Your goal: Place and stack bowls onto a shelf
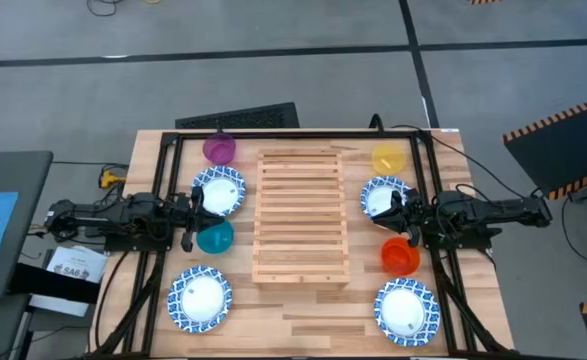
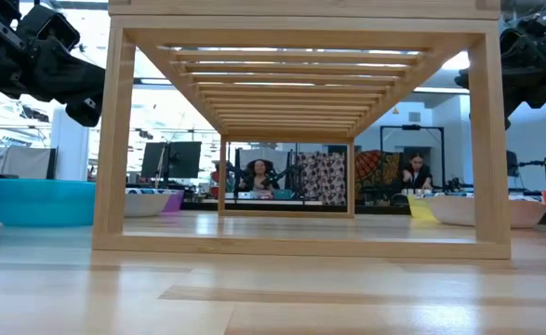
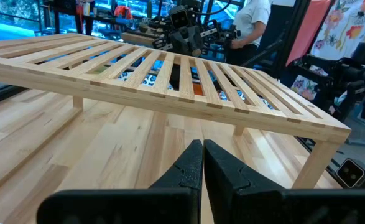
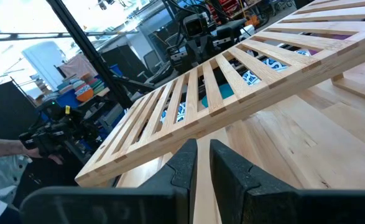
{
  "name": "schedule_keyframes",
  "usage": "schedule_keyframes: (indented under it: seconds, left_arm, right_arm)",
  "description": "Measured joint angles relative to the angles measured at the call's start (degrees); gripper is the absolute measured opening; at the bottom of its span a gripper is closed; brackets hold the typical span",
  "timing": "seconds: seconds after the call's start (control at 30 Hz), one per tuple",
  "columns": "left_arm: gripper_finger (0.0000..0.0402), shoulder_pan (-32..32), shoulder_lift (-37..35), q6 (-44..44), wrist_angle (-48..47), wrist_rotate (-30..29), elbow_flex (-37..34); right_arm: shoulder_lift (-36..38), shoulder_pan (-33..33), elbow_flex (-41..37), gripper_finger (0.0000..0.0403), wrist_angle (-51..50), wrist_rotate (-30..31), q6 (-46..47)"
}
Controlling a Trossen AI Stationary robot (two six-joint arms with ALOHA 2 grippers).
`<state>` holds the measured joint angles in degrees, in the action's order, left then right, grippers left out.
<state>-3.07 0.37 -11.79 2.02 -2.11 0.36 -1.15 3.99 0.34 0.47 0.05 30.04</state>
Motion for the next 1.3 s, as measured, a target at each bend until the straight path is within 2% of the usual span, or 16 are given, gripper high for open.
schedule_keyframes:
  seconds: [0.53,0.8,0.87,0.97,1.1,1.2,1.3]
  left_arm:
    - [0.0,0.0,0.0,2.3,0.1,-0.1,0.0]
    - [0.0,0.0,0.0,-15.5,5.7,-2.1,0.0]
    - [0.0,0.0,0.0,-16.4,8.4,-6.2,0.0]
    - [0.0,0.0,0.0,-18.2,12.6,-16.9,0.0]
    - [0.0,0.0,0.5,-19.4,21.7,-26.5,0.0]
    - [0.0,0.4,2.8,-18.1,30.0,-28.3,0.3]
    - [0.0006,1.7,8.5,-18.9,27.6,-28.6,4.7]
  right_arm:
    - [0.0,0.0,0.0,0.0072,0.0,0.0,0.0]
    - [0.0,0.0,0.0,0.0072,0.0,0.0,0.0]
    - [0.0,0.0,0.0,0.0072,0.0,0.0,0.0]
    - [0.0,0.0,0.0,0.0072,0.0,0.0,0.0]
    - [0.0,0.0,0.0,0.0072,0.0,0.0,0.0]
    - [0.0,0.0,0.0,0.0072,0.0,0.0,0.0]
    - [0.0,0.0,0.0,0.0072,0.0,0.0,0.0]
